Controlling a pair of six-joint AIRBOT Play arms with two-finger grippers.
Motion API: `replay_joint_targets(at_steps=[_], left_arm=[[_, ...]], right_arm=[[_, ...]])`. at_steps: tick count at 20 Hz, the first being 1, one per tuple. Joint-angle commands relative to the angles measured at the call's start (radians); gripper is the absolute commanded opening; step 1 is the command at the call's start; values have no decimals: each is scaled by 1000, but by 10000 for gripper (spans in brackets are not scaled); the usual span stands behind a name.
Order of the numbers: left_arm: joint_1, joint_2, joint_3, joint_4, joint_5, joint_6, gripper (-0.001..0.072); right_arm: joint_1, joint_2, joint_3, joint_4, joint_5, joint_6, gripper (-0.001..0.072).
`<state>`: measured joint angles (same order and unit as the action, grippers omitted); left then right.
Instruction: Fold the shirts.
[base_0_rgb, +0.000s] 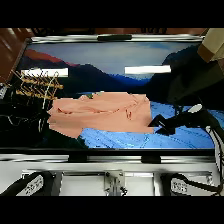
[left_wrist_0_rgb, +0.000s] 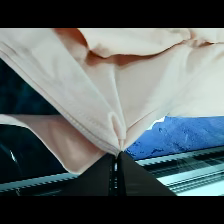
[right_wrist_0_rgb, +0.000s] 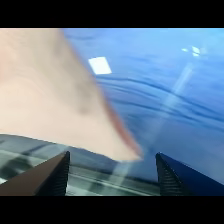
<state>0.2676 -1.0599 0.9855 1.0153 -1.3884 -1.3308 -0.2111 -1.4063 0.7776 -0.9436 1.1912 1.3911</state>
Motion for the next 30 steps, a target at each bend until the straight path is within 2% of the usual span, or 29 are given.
replay_joint_targets(at_steps=[1,2,4,5,9,11,14,16,18,20,22,24,27,30], left_arm=[[0,2,1,5,-3,-1,37],[0,2,1,5,-2,-1,37],[0,2,1,5,0,0,37],[0,2,7,5,0,4,37],[0,23,193,5,-1,20,36],[0,60,391,-11,0,58,36],[0,127,754,-43,55,81,36],[0,191,958,-43,180,77,37],[0,261,1044,-43,296,51,36],[0,344,1043,-26,339,14,36],[0,393,1043,49,288,-30,36],[0,409,1043,97,183,-32,36],[0,396,1016,91,58,-32,37],[0,380,903,37,43,-32,36]], right_arm=[[100,-49,-12,55,-134,-15,656],[127,-49,-12,60,-146,-16,567],[160,-48,0,61,-140,-16,114],[160,-48,21,71,-109,-27,78],[141,76,252,62,69,-168,76],[117,211,439,26,75,-197,77],[68,429,758,-59,-36,-200,77],[55,566,927,-161,-177,-200,77],[55,690,1007,-295,-311,-150,77],[55,797,1014,-433,-355,-41,77],[55,859,1014,-505,-264,10,77],[55,885,1014,-542,-112,11,77],[55,866,1014,-586,68,11,78],[55,788,1014,-646,206,11,78]])
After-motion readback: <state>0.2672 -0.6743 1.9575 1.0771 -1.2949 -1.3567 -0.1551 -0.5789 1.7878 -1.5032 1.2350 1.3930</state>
